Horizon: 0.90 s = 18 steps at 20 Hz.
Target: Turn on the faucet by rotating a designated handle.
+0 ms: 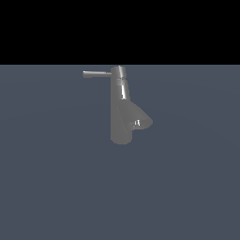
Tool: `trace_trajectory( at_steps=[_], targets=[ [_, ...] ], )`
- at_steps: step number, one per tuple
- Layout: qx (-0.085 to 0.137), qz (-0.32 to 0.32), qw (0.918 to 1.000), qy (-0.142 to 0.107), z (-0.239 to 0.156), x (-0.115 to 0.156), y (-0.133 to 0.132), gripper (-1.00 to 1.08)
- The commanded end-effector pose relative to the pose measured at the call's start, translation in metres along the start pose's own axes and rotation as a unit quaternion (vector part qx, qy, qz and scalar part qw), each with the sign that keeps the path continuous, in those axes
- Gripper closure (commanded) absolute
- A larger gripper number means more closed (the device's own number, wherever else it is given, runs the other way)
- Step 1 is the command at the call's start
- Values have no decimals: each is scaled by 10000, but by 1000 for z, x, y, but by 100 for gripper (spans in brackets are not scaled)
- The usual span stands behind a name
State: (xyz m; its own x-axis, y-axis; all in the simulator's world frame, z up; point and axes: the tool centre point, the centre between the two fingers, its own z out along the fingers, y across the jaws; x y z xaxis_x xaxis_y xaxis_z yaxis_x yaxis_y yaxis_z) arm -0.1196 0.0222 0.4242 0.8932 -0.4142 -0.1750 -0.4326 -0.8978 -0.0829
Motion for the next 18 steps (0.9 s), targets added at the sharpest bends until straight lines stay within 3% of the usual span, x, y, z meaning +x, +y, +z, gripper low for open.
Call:
trace_trajectory(
  at_steps=[1, 9, 18],
  targets=[
    [37, 367, 9993, -45, 8, 17, -10, 108],
    [8, 1549, 9879, -69, 40, 71, -40, 108],
    [-159, 2832, 9588, 168, 82, 126, -73, 108]
  ],
)
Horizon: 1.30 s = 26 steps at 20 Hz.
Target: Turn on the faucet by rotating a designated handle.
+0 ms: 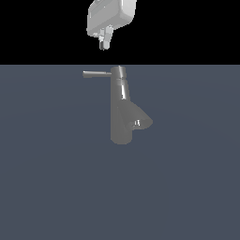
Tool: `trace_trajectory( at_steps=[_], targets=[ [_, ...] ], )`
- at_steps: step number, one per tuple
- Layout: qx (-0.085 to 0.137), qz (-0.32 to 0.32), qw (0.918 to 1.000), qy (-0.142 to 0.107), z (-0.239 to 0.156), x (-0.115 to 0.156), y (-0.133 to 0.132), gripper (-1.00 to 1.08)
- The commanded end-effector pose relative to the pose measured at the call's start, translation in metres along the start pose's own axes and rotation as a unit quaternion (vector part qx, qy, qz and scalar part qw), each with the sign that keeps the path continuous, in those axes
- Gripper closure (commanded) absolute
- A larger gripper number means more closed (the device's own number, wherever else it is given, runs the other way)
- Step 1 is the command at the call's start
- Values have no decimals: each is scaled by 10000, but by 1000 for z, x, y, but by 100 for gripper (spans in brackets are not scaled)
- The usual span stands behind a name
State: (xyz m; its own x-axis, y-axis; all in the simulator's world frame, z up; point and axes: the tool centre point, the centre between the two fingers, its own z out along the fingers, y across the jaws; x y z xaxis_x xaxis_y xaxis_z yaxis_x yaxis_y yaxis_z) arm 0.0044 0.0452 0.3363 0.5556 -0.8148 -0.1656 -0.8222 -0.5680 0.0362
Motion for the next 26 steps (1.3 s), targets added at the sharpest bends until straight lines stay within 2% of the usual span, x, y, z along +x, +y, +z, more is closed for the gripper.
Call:
trace_trajectory(
  at_steps=[1, 9, 16, 21, 26],
  targets=[
    [-25, 364, 9993, 111, 12, 8, -16, 108],
    [-48, 1397, 9883, 612, 45, 27, -62, 108],
    [14, 1952, 9756, 1009, 64, 34, -90, 108],
    [63, 2159, 9691, 1188, 70, 36, -102, 108],
    [87, 2240, 9663, 1264, 73, 37, -107, 108]
  ],
)
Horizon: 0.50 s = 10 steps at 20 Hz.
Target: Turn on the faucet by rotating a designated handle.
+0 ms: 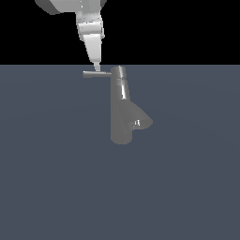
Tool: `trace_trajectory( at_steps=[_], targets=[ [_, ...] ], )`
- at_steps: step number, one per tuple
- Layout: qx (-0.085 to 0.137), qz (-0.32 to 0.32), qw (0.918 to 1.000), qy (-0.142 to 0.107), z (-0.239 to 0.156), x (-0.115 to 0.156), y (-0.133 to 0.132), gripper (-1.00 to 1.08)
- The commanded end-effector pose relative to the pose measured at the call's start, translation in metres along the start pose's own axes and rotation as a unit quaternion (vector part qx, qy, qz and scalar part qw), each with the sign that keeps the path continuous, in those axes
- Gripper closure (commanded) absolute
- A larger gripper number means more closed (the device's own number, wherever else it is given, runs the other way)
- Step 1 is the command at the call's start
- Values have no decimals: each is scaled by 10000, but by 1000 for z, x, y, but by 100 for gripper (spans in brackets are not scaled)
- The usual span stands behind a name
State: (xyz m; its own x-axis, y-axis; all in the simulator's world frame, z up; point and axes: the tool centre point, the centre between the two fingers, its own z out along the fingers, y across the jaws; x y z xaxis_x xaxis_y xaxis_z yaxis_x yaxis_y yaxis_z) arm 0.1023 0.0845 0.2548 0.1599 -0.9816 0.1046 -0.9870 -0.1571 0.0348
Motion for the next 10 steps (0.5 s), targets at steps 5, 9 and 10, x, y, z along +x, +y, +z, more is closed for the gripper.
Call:
trace_trajectory(
  at_steps=[5, 9, 10],
  targets=[
    [-17, -5, 10000, -9, 3, -6, 0, 108],
    [-125, -116, 9998, -106, 13, -30, 5, 108],
    [-141, -132, 9997, -119, 15, -34, 6, 108]
  ],
)
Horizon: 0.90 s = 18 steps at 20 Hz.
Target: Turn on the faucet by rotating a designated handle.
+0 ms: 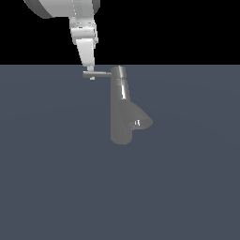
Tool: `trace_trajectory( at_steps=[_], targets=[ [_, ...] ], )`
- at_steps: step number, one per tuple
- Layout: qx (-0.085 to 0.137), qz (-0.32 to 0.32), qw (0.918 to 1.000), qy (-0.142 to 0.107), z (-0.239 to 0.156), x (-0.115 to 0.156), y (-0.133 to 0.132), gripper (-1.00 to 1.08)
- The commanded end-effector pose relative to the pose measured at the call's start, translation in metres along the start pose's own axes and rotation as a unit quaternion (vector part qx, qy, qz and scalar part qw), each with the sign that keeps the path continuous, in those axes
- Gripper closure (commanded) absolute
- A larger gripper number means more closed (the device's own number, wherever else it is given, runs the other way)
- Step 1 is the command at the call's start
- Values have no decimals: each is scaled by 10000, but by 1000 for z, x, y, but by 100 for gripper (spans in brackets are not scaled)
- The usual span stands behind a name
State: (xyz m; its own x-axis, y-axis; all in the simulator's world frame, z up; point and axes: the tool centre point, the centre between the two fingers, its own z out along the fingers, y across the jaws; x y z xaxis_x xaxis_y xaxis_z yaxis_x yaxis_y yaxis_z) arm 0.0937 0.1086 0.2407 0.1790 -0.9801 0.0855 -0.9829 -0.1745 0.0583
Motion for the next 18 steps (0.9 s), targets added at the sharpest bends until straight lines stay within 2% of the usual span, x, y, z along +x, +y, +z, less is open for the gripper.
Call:
trace_trajectory(
  at_steps=[1, 6, 18],
  targets=[
    [-43, -43, 10000, -36, 4, -9, 2, 108],
    [-45, -50, 10000, -36, 4, -10, 2, 108],
    [-46, -50, 10000, -38, -7, -9, 30, 108]
  ],
)
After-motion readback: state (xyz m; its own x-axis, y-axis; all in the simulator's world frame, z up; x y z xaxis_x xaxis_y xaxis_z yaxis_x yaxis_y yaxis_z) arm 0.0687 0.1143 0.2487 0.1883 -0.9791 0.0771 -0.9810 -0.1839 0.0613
